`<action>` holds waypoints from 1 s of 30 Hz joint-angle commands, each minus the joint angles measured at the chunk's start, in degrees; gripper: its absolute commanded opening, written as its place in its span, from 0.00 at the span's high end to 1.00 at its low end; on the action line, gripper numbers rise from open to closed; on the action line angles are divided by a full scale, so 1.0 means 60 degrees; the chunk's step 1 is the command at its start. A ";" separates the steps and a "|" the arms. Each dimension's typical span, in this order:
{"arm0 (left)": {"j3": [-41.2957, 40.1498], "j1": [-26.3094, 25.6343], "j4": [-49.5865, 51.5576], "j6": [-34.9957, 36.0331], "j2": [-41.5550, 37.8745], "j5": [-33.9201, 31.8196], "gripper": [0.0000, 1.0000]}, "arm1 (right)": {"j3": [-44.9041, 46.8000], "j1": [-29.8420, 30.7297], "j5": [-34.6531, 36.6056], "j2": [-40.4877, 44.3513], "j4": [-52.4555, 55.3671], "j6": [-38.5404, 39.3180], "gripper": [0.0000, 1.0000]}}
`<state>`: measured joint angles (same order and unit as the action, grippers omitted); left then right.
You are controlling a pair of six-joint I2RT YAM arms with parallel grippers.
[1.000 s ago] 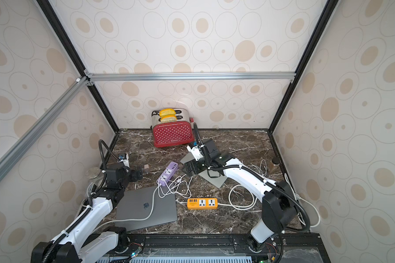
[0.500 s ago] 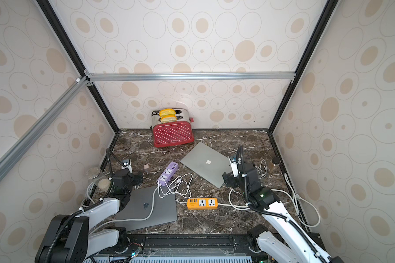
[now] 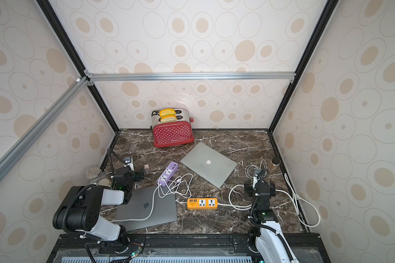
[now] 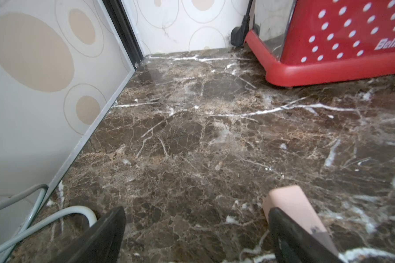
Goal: Unplug the laptop charger
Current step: Reset both arms
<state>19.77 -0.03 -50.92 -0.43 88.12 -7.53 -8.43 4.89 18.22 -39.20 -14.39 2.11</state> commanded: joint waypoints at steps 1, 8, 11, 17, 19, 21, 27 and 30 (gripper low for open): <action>0.0190 0.0037 -0.0549 0.0043 -0.0024 0.0106 0.01 | 0.0280 -0.0153 -0.1150 -0.0882 -0.2321 -0.0069 0.00; 0.0394 0.0032 -0.0153 -0.0268 -0.0020 -0.0681 0.01 | -0.0579 -0.0178 -0.2362 -0.5472 -0.6267 0.0564 0.00; 0.0672 0.0049 0.0367 -0.0305 -0.0004 -0.0783 0.01 | -0.1321 -0.0213 -0.2802 -0.7524 -0.6921 0.0646 0.00; 0.0720 0.0049 0.0405 -0.0238 0.0020 -0.0581 0.01 | -0.1755 -0.0346 -0.3130 -0.8387 -0.7290 0.0656 0.00; 0.0777 0.0049 0.0443 -0.0251 0.0064 -0.0544 0.01 | -0.2026 -0.0345 -0.2696 -0.7852 -0.5826 0.0421 0.00; 0.0750 0.0049 0.0457 -0.0237 0.0021 -0.0545 0.01 | -0.2083 -0.0345 -0.2447 -0.8290 -0.6494 0.0376 0.00; 0.0713 0.0046 0.0392 -0.0222 0.0020 -0.0532 0.01 | -0.2477 -0.0360 -0.2060 -0.8157 -0.5436 0.0180 0.00; 0.0706 0.0048 0.0387 -0.0222 0.0010 -0.0532 0.01 | -0.2275 -0.0351 -0.1693 -0.8150 -0.5813 0.0055 0.00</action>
<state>22.81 0.01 -48.29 -1.76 88.14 -10.59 -22.81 3.09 5.37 -88.12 -47.88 3.38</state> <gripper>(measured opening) 0.991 0.993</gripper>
